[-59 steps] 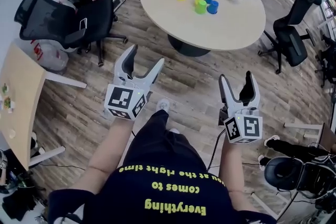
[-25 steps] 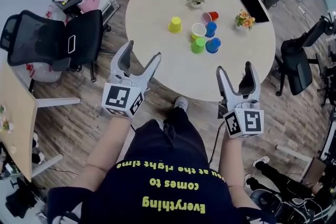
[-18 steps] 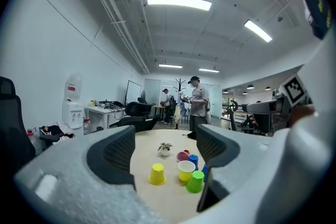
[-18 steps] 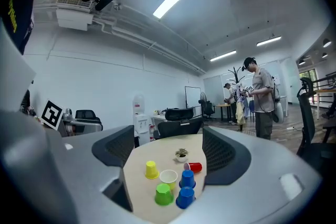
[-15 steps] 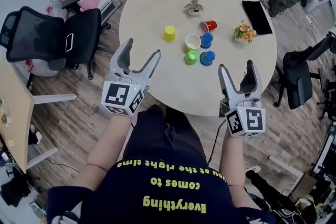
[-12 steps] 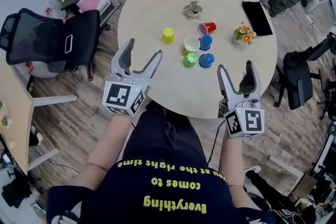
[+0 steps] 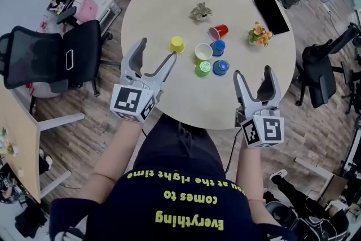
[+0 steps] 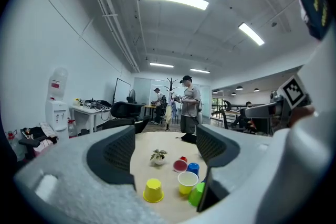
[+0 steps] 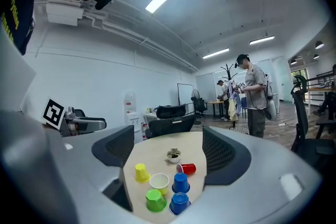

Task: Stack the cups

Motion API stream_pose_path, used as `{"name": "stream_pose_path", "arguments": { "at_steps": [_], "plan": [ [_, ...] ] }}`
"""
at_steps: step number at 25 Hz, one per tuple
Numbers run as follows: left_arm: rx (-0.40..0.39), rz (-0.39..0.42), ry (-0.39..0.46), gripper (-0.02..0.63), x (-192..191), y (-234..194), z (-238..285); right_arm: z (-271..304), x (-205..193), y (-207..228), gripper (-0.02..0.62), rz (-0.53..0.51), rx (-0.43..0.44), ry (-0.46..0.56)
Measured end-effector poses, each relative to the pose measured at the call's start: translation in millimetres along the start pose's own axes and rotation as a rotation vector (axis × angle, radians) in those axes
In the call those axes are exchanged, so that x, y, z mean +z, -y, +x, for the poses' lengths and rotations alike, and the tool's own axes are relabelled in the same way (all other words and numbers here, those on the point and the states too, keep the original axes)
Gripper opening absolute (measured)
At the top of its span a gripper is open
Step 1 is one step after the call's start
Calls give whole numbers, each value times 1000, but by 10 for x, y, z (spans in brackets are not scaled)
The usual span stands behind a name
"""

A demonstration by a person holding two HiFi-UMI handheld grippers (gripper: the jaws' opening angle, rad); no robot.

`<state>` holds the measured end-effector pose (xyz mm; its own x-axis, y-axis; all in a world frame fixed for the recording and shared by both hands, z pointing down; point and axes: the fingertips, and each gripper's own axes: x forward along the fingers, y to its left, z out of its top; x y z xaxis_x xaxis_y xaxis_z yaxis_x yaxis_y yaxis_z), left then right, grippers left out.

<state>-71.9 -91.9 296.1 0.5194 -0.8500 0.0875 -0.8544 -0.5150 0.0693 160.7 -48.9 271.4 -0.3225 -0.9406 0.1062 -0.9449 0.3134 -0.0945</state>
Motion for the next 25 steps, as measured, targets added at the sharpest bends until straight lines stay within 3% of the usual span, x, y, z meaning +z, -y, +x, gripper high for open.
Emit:
{"name": "stream_pose_path", "arguments": {
  "at_steps": [13, 25],
  "plan": [
    [-13, 2, -17, 367, -164, -94, 3, 75, -189, -44, 402, 10, -9, -21],
    [-16, -35, -93, 367, -606, -132, 59, 159, -777, 20, 399, 48, -21, -163]
  ]
}}
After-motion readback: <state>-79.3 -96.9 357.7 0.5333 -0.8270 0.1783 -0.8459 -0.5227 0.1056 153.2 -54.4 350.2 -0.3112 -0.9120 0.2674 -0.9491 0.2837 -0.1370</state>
